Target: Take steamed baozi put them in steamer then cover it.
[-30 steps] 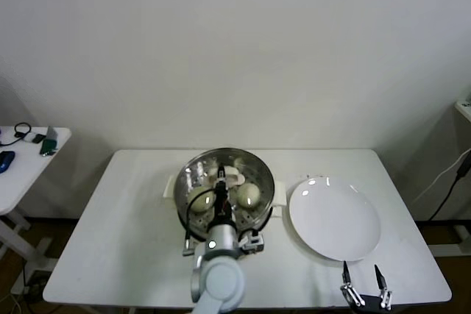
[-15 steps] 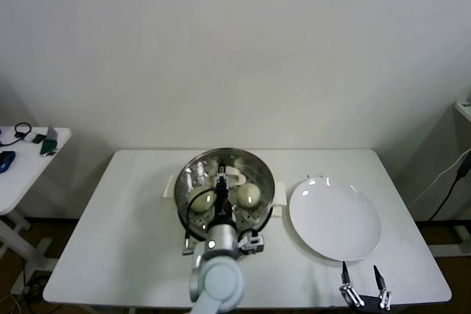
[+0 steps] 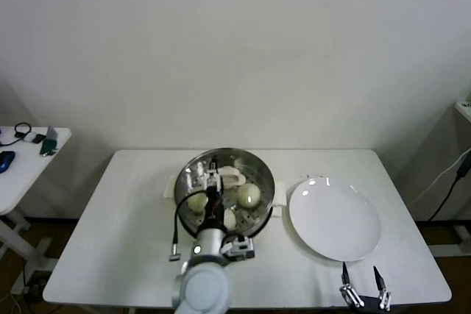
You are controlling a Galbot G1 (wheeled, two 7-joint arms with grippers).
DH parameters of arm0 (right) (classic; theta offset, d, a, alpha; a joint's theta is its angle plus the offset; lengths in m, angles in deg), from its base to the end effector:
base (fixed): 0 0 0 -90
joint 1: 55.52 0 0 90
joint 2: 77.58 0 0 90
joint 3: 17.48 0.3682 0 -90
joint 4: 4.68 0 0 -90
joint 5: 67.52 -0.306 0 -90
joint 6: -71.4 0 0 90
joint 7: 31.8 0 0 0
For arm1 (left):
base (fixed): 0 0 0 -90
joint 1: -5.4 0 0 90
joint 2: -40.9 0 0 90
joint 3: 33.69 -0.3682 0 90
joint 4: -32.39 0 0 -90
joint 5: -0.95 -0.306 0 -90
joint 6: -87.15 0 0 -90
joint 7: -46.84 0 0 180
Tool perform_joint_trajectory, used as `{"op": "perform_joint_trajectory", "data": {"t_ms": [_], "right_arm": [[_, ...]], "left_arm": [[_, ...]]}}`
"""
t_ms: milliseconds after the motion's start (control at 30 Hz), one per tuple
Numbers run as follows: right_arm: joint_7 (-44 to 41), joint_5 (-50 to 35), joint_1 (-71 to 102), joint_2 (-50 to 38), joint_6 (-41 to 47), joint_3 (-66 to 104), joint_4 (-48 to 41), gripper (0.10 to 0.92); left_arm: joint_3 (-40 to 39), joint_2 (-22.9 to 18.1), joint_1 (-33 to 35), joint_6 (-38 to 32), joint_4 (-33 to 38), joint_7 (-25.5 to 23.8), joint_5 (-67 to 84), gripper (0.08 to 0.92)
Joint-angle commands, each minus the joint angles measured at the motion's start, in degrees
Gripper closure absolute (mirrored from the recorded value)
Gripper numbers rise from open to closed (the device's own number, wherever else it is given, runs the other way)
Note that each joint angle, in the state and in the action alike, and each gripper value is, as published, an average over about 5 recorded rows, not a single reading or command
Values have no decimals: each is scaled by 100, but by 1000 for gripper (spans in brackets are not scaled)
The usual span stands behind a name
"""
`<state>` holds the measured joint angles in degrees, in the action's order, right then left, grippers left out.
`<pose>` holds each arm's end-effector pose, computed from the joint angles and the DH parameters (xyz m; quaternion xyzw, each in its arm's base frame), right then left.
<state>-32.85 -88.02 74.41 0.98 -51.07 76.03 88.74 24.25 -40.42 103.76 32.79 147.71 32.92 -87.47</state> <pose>0.0160 -0.0877 -0.4559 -0.0541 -0.9969 -0.0507 0.0273 0.1946 -0.1093 -0.2881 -0.0041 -0.7479 -0.6635 0.0200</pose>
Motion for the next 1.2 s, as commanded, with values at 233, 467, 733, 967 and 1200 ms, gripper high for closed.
{"op": "perform_joint_trajectory", "data": {"t_ms": [233,467,733,967,1200], "right_arm": [[296,63,23,-22,216,-95,311,203],[263,275,22,-43,434,-136,632,203],[197,291,-111,-191,548,-199,747,203],[140,221,-249,-373,593,-254,682,203],[96,129,-240,-432,657,-265,736,203]], "left_arm": [[477,1356,686,-931,1189,1135,3224,177],[1781,1255,1624,-2857,1226,2353,5763,177],[4318,814,2518,-3794,693,1779,9552,177],[4682,1061,2923,-4599,-428,1374,11093,177],[4369,675,3031,-5008,-930,1142,10835,177]]}}
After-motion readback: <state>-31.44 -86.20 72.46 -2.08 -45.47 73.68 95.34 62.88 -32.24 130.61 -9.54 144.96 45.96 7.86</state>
